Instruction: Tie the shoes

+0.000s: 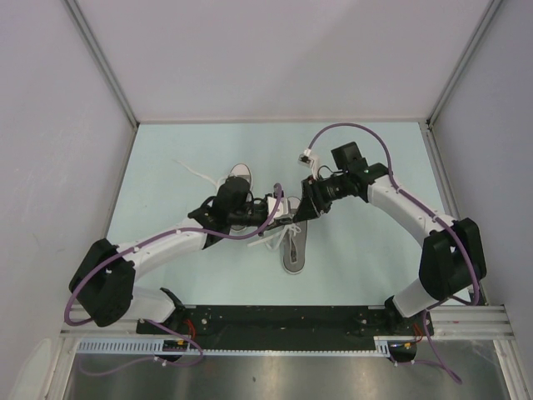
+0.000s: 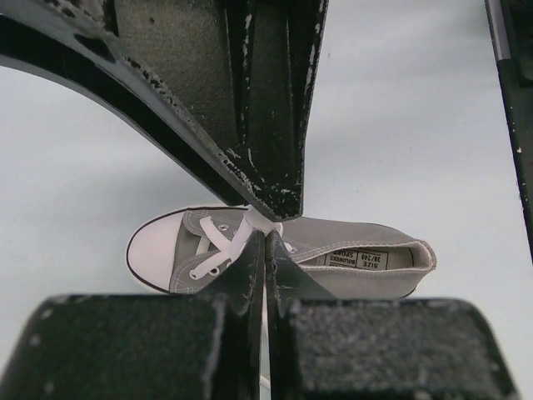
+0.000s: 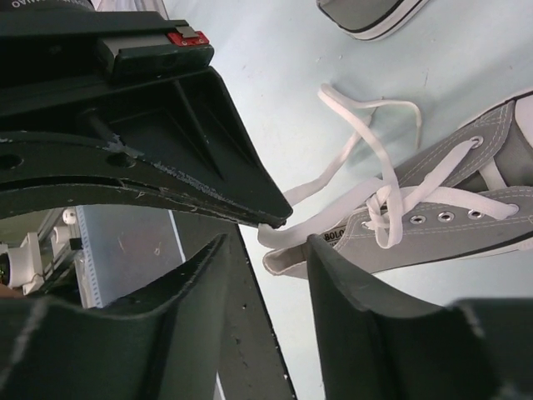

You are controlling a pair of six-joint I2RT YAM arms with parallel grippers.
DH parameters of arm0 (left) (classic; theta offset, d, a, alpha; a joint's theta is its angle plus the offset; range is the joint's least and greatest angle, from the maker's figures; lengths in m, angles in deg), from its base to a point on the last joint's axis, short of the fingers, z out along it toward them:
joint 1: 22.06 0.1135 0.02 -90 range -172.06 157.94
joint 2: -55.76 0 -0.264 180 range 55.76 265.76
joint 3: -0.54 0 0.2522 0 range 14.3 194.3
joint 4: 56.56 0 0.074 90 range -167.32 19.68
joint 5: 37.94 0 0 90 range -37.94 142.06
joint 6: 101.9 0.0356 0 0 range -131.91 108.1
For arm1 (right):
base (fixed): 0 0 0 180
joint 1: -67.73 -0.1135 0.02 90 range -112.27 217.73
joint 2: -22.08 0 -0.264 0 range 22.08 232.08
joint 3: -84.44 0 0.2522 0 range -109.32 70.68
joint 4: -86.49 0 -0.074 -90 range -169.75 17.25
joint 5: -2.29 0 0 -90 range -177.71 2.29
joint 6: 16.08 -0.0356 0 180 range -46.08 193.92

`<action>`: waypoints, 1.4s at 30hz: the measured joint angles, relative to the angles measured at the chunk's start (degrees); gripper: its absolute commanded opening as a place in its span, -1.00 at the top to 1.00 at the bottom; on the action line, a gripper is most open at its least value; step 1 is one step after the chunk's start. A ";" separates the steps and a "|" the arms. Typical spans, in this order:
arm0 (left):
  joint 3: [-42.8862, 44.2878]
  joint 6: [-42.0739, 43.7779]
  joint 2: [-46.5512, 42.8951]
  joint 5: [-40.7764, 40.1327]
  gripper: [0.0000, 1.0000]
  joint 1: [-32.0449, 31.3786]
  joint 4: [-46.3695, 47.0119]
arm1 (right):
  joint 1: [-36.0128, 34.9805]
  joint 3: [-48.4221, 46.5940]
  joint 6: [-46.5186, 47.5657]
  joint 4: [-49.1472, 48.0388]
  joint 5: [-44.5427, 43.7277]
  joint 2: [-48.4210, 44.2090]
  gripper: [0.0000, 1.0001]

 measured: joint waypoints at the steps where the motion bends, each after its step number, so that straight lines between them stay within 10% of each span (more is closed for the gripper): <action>1: 0.00 0.00 0.00 0.00 1.00 0.00 0.02 | -0.04 0.00 -0.42 -0.22 0.00 0.11 0.17; 12: 0.00 0.00 0.42 0.02 1.00 -0.02 0.50 | -0.92 0.04 -2.10 -1.51 0.24 0.42 0.27; 18: 0.02 0.00 0.57 0.04 0.99 -0.02 0.81 | -1.18 0.09 -1.38 -1.14 -0.07 0.90 1.00; 25: 0.11 0.70 0.55 0.04 0.16 -0.02 -0.55 | -0.81 0.28 -1.03 -0.92 -0.79 1.01 1.00; 42: -2.78 22.29 -6.56 -0.35 -0.10 12.37 -26.05 | 0.37 0.76 0.55 0.42 -2.60 1.01 1.00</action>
